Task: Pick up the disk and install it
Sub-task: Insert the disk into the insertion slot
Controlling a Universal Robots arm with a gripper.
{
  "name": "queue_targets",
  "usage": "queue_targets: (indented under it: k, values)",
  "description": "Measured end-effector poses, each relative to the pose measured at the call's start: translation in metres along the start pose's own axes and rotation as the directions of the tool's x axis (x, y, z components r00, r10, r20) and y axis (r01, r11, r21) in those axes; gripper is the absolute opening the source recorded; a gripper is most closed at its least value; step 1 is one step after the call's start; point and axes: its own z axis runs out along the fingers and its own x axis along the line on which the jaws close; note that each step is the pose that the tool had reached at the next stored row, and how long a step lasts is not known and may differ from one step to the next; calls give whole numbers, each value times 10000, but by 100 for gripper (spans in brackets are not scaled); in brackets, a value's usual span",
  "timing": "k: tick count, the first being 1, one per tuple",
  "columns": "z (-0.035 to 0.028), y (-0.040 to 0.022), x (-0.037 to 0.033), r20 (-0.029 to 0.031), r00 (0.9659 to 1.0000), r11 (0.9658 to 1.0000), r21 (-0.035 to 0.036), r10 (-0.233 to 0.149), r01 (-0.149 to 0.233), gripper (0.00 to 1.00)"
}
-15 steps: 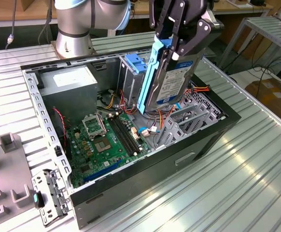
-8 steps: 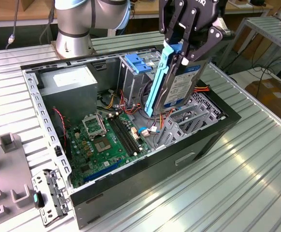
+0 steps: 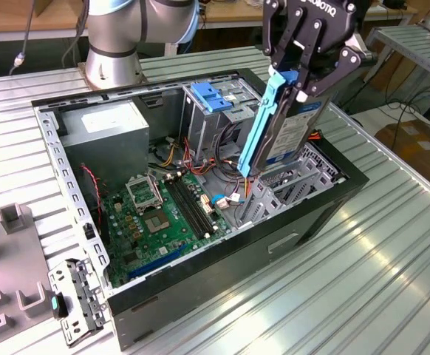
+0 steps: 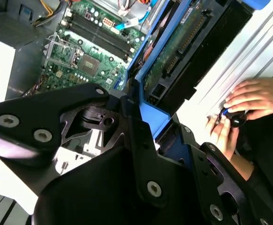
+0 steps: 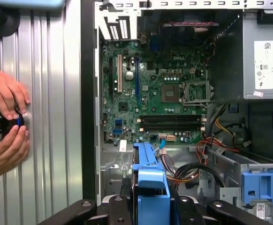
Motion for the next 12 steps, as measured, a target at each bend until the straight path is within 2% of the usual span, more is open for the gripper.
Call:
queue_targets:
  k: [3,7,12]
  values:
    - [12,-89,-3,-4,10000,10000,1,-1,1,37]
    - [42,-129,4,-24,10000,10000,1,0,0,37]
    - [78,-228,16,-26,10000,10000,1,0,0,37]
